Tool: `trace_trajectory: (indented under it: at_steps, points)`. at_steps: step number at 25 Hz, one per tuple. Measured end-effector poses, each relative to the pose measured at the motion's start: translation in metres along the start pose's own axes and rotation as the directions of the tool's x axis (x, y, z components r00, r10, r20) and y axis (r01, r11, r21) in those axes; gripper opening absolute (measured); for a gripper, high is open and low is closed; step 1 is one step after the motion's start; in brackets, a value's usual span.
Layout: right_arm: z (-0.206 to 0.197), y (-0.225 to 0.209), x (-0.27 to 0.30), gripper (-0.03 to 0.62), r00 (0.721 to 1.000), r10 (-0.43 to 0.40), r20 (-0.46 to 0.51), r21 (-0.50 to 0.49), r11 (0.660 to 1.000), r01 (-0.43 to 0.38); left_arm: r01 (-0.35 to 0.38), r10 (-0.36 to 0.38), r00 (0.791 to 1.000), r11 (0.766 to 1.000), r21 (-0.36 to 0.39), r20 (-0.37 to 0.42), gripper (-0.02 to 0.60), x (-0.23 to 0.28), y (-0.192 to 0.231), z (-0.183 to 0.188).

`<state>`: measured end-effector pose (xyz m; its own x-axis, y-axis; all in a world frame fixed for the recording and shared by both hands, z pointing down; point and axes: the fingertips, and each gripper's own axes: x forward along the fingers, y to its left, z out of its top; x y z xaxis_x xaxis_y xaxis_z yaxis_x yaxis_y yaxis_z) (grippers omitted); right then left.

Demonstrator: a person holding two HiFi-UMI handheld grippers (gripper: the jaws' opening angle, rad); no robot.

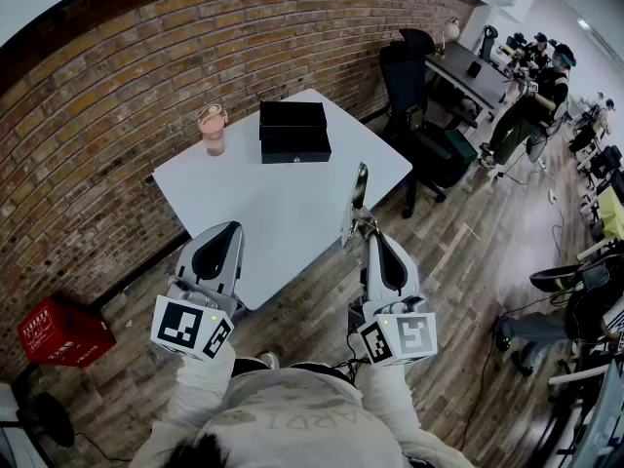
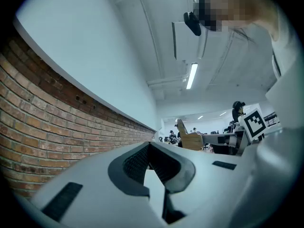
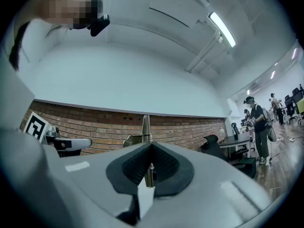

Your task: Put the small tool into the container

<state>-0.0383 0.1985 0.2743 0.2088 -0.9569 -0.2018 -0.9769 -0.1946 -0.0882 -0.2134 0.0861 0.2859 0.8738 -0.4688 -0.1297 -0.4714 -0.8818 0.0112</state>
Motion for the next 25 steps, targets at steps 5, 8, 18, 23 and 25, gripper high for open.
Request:
trace_trajectory:
  at_steps: [5,8,18,23,25]
  points:
    - [-0.004,0.003,0.004,0.011,1.0,-0.004,0.002,0.001,1.0,0.004,0.002,-0.002,1.0,1.0,-0.002,0.002,0.005,0.0,0.007,-0.002]
    - [-0.003,0.006,0.007,0.01,1.0,-0.007,0.001,-0.002,1.0,0.007,0.005,-0.005,1.0,1.0,-0.003,0.001,0.005,0.001,0.011,-0.001]
    - [-0.02,0.014,0.009,0.011,0.999,-0.044,0.008,0.035,0.998,0.044,0.037,-0.037,0.999,0.999,-0.014,0.0,0.005,0.002,0.027,-0.007]
    - [-0.022,0.01,0.011,0.01,0.998,-0.064,0.008,0.043,0.997,0.063,0.059,-0.06,0.998,0.998,-0.026,-0.008,0.005,0.012,0.028,-0.013]
    - [-0.024,0.006,0.014,0.01,0.998,-0.069,0.005,0.043,0.997,0.069,0.068,-0.068,0.998,0.997,-0.03,-0.012,0.005,0.019,0.028,-0.017]
